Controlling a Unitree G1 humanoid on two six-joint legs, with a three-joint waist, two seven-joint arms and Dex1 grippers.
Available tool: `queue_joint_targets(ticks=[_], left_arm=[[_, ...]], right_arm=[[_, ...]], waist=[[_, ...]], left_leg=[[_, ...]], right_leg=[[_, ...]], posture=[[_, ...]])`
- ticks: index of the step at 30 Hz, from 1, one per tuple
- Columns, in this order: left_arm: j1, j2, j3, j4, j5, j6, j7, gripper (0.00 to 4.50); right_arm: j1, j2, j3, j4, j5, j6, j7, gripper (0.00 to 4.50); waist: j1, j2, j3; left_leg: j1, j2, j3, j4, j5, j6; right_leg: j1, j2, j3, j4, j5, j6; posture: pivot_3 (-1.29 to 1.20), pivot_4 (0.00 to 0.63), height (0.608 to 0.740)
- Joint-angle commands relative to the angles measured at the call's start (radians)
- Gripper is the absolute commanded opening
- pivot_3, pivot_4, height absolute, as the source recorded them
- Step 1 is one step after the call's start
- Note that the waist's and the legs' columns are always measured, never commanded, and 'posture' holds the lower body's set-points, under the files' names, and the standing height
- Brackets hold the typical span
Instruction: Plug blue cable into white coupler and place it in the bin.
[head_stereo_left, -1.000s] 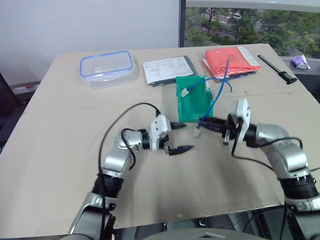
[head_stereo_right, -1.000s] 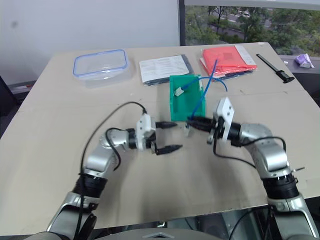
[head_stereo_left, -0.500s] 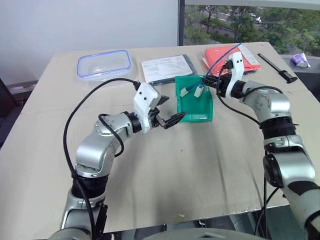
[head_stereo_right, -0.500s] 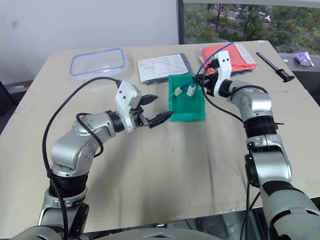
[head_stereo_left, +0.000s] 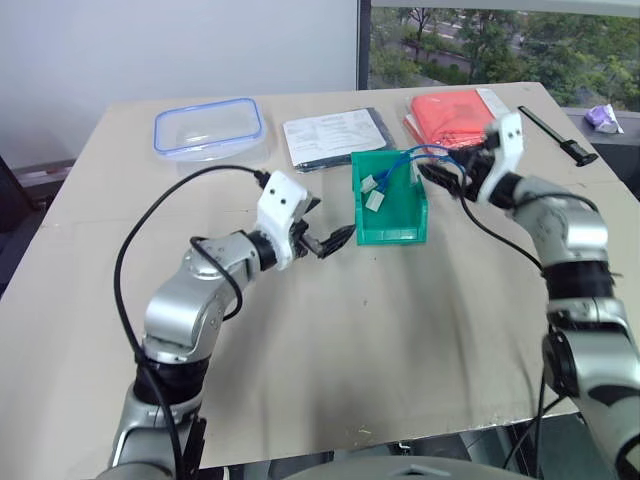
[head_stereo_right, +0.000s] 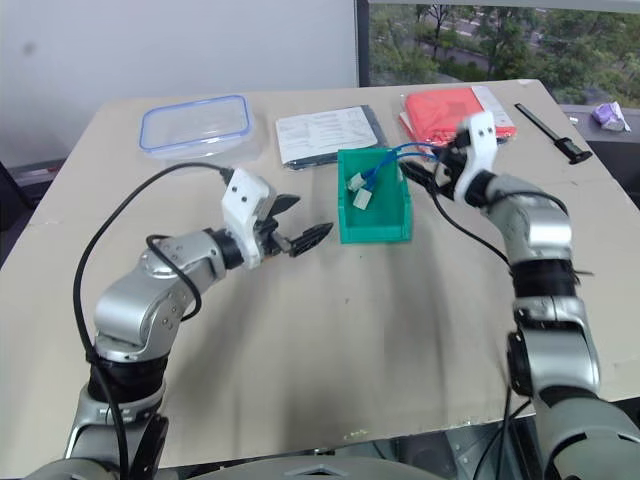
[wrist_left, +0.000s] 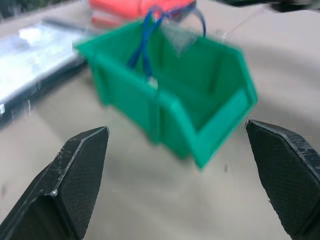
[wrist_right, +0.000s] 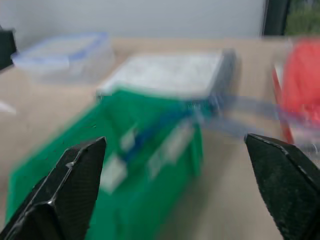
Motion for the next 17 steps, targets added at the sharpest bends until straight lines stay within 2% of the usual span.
queue_joint_targets(ticks=[1, 2, 5, 9, 14, 17], left_arm=[[0.166, 0.023, -0.033, -0.057, 0.087, -0.131, 0.036, 4.5], [0.217, 0.038, -0.049, -0.059, 0.125, -0.158, 0.052, 4.5], [0.374, 0.017, -0.039, -0.07, 0.114, -0.271, 0.033, 4.5], [0.524, -0.017, -0.016, -0.026, 0.1, -0.398, 0.015, 4.5], [0.629, -0.007, -0.033, 0.016, 0.139, -0.54, -0.017, 4.5], [0.66, -0.008, -0.035, 0.025, 0.133, -0.561, -0.025, 4.5]], right_arm=[[0.244, -0.048, -0.086, -0.26, 0.075, -0.117, 0.132, 4.49], [0.317, -0.059, -0.098, -0.299, 0.077, -0.157, 0.164, 4.49], [0.538, -0.116, -0.104, -0.318, 0.043, -0.35, 0.337, 4.49], [0.681, -0.134, -0.135, -0.258, 0.058, -0.402, 0.383, 4.49], [0.761, -0.133, -0.136, -0.178, 0.034, -0.484, 0.406, 4.49], [0.764, -0.132, -0.138, -0.149, 0.034, -0.502, 0.399, 4.49]], waist=[[0.0, 0.0, 0.0], [-0.002, 0.0, 0.0], [-0.006, 0.0, 0.0], [-0.008, 0.0, 0.001], [-0.008, 0.0, 0.0], [-0.008, 0.0, 0.0]], left_leg=[[0.001, 0.0, 0.001, 0.0, -0.001, 0.001], [0.001, 0.0, 0.0, -0.001, -0.002, 0.003], [0.003, 0.0, 0.0, -0.001, -0.002, 0.004], [0.008, 0.0, 0.001, 0.001, -0.002, 0.004], [0.012, 0.0, 0.003, 0.003, -0.002, 0.004], [0.014, 0.0, 0.003, 0.003, -0.002, 0.004]], right_leg=[[0.0, 0.0, 0.0, 0.0, 0.0, 0.001], [0.0, 0.0, 0.0, 0.0, 0.0, 0.001], [0.001, 0.0, 0.001, 0.001, -0.001, 0.0], [0.006, 0.0, 0.002, 0.001, -0.003, -0.004], [0.007, 0.0, 0.006, 0.001, -0.002, -0.006], [0.007, 0.002, 0.007, 0.001, -0.001, -0.006]], posture=[[0.0, 0.15, 0.74], [0.0, 0.15, 0.74], [0.0, 0.15, 0.74], [0.0, 0.15, 0.74], [0.0, 0.15, 0.74], [0.0, 0.15, 0.74]])
